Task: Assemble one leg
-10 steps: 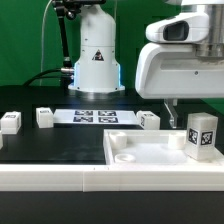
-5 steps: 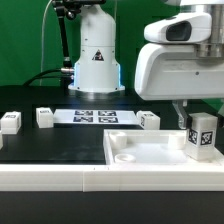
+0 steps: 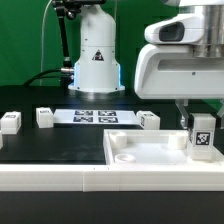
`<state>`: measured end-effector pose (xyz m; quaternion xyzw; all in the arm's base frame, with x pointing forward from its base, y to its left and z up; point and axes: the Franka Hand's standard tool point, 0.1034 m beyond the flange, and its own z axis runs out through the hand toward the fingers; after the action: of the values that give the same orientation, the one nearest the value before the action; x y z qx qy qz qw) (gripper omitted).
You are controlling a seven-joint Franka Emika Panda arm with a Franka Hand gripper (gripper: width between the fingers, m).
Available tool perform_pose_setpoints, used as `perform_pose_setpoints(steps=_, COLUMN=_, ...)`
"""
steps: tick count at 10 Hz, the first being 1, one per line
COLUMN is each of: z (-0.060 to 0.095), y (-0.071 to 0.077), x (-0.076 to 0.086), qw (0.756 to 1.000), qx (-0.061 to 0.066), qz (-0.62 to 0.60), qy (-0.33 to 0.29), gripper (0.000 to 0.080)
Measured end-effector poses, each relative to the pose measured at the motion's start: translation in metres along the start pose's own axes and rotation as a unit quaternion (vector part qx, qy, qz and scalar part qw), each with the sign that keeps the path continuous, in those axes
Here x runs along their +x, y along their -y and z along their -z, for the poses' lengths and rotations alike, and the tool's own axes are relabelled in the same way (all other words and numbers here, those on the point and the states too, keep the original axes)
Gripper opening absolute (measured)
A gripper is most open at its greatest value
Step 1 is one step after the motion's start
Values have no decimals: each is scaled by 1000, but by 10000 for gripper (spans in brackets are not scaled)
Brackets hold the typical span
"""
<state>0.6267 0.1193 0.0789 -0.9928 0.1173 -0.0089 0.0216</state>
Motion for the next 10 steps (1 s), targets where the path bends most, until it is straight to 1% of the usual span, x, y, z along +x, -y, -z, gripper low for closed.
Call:
perform_pose_setpoints(steps=2, z=0, y=-1, x=0, qw=994, qx=4, qz=-113, qy=-5, gripper=291)
perform_pose_setpoints(steps=4, z=-1, y=-2, x=-1, qw=971, qx=5, qz=-239, qy=-10, gripper=292)
perform_pose_setpoints(steps=5, z=-1, y=-2, x=-1, qw=956, qx=9, qz=-292, qy=-16, gripper=292)
perform_pose_setpoints(steps=6, z=-1, y=-3, x=-2, qw=931, qx=13, qz=-365, qy=-19, gripper=292)
perform_pose_setpoints(steps=7, z=-1, y=-3, x=-2, qw=911, qx=13, qz=-412, qy=-20, gripper=292)
perform_pose_setpoints(steps=8, z=-1, y=-4, x=-2, qw=896, qx=14, qz=-444, qy=-16, gripper=294)
perform_pose_setpoints(steps=10, z=-1, y=-4, x=-2, qw=876, qx=19, qz=-482, qy=-8, gripper=294)
